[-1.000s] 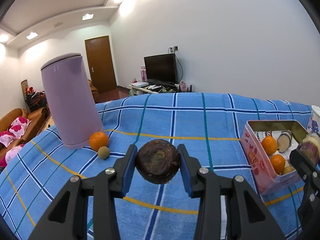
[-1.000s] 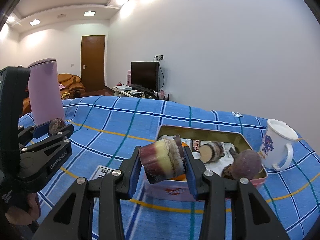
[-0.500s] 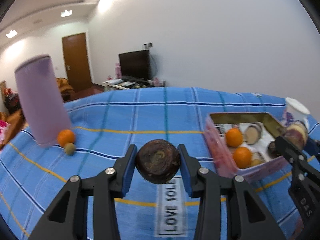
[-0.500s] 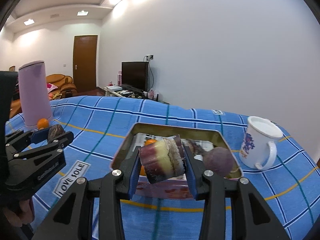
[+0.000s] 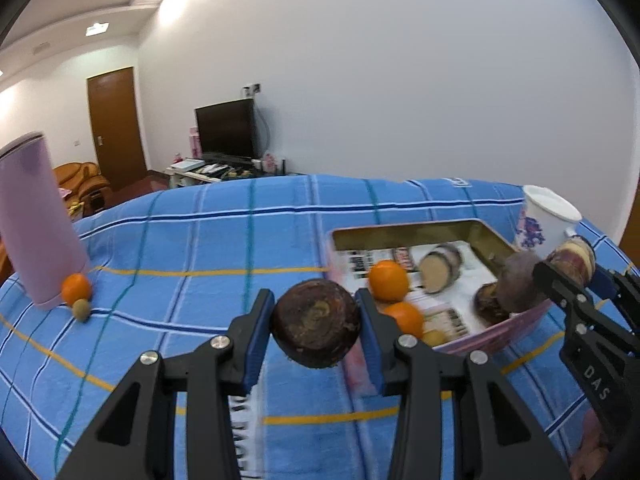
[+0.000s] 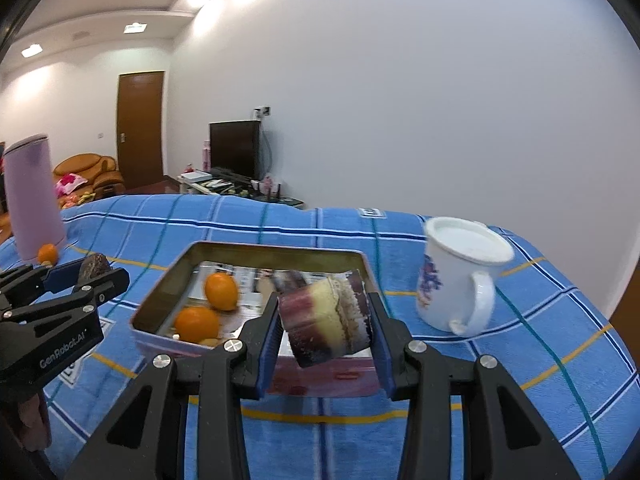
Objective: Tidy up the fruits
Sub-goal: 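Lower both held roots into the tin and open both tools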
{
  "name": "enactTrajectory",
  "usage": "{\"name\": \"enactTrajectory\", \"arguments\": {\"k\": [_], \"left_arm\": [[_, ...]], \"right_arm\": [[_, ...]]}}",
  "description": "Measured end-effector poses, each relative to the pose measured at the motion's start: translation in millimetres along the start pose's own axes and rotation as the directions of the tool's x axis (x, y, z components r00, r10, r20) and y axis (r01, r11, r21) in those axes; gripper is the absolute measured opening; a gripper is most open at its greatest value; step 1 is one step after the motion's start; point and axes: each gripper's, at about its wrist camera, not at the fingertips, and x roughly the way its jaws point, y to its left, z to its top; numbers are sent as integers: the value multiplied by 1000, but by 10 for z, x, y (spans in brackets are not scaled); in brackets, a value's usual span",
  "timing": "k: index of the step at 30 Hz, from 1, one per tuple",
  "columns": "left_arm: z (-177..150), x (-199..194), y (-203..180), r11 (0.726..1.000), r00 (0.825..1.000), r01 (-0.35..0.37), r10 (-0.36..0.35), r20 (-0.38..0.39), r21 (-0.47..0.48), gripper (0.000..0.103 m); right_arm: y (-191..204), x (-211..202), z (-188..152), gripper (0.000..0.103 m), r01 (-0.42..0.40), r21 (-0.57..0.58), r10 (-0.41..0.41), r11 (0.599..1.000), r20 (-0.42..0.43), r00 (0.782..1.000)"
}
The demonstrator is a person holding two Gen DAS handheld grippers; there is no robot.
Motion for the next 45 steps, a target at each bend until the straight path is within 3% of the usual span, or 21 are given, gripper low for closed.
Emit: {"name": "enactTrajectory", "arguments": {"k": [10,14,20,28,33,39,43,45], "left_arm": [[200,223,-411,999,1000,30,-30,-10,18,44],[254,317,-488,999,1000,2,-2,5,35,44],[398,533,-424,999,999,-15,14,-38,-31,43],[335,732,-416,999,997,-33,32,-67,-10,43],[296,781,-404,1000,994,-16,14,-105,-20,43],[291,787,-413,1000,994,-12,10,-109,-18,43],[293,779,-397,1000,994,-4,1,-110,-24,43],[292,772,-410,1000,994,2,-4,-112,-19,43]], "right_arm": [[-280,129,11,42,38,35,-37,999,-45,998],[-288,228,134,42,32,21,-30,999,-63,998],[-231,536,344,42,39,7,-39,999,-83,996],[-128,903,287,42,-54,46,60,997,-133,989],[-111,999,282,43,-246,80,256,966,-166,952],[-198,1114,248,46,-325,166,354,931,-200,914],[-248,1058,232,52,-347,193,379,918,-167,910],[-320,945,246,59,-344,217,374,914,-117,920]]}}
